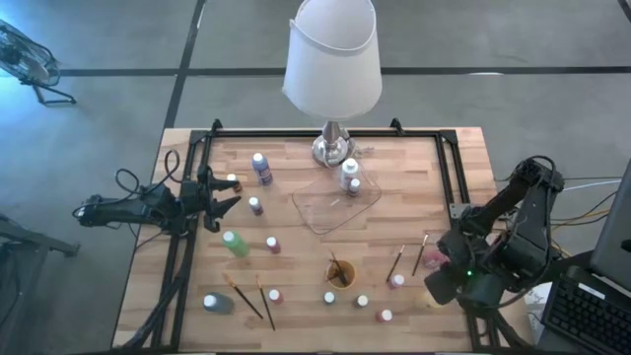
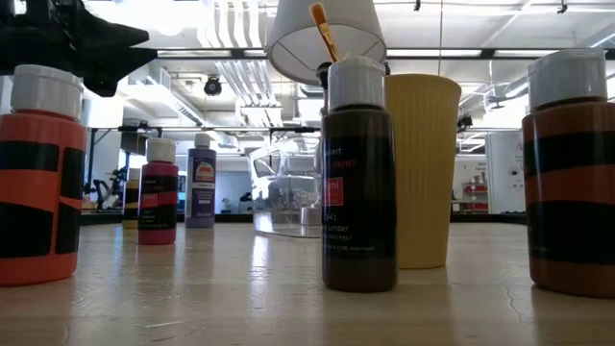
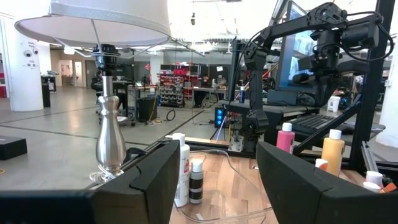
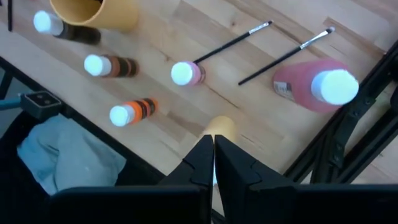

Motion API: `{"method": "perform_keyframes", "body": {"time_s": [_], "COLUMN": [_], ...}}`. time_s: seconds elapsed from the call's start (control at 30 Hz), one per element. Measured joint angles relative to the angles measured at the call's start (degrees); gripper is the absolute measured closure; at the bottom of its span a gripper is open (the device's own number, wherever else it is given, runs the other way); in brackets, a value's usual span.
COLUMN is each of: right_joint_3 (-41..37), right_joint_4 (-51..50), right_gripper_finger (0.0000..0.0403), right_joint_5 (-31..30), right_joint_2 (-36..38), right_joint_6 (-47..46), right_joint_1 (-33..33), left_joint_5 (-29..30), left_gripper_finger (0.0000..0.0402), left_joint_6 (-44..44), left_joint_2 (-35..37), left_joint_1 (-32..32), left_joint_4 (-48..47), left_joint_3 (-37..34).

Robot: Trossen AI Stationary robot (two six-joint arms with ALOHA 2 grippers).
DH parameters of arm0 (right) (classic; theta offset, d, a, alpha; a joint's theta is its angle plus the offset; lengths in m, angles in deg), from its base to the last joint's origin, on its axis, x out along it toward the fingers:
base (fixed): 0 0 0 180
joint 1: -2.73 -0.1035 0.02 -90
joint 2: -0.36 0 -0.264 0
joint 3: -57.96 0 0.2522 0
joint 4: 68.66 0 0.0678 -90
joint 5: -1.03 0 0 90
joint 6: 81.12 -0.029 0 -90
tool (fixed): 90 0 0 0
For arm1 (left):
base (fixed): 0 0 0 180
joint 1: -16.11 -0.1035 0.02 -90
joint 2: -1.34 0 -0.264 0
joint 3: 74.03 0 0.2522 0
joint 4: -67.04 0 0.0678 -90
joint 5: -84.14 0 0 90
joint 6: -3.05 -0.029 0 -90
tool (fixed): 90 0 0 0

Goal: Pick & Place Paint Supplies
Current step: Put the red paint bottle into the transparent bin

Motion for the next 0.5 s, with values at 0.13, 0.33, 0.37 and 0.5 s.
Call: {"method": "perform_keyframes", "body": {"time_s": [0.13, 0.33, 0.37, 0.5], "right_joint_3": [-0.33, -1.16, -1.30, -1.78], "right_joint_4": [0.02, -0.01, 0.03, 0.03], "right_gripper_finger": [0.0394, 0.0394, 0.0394, 0.0394], "right_joint_5": [-0.45, -0.57, -0.58, -0.59], "right_joint_2": [0.00, 0.02, 0.02, 0.02], "right_joint_6": [-0.65, -0.37, 0.10, 0.57], "right_joint_1": [-1.84, -2.44, -2.44, -2.44], "left_joint_5": [0.02, 0.01, 0.01, 0.00], "left_gripper_finger": [0.0183, 0.0183, 0.0183, 0.0183], "left_joint_6": [-0.02, -0.01, -0.01, 0.00], "left_joint_2": [0.00, 0.01, 0.00, 0.00], "left_joint_1": [0.02, 0.01, 0.00, 0.00], "left_joint_4": [0.00, 0.00, 0.00, 0.00], "left_joint_3": [0.01, 0.02, 0.02, 0.02]}}
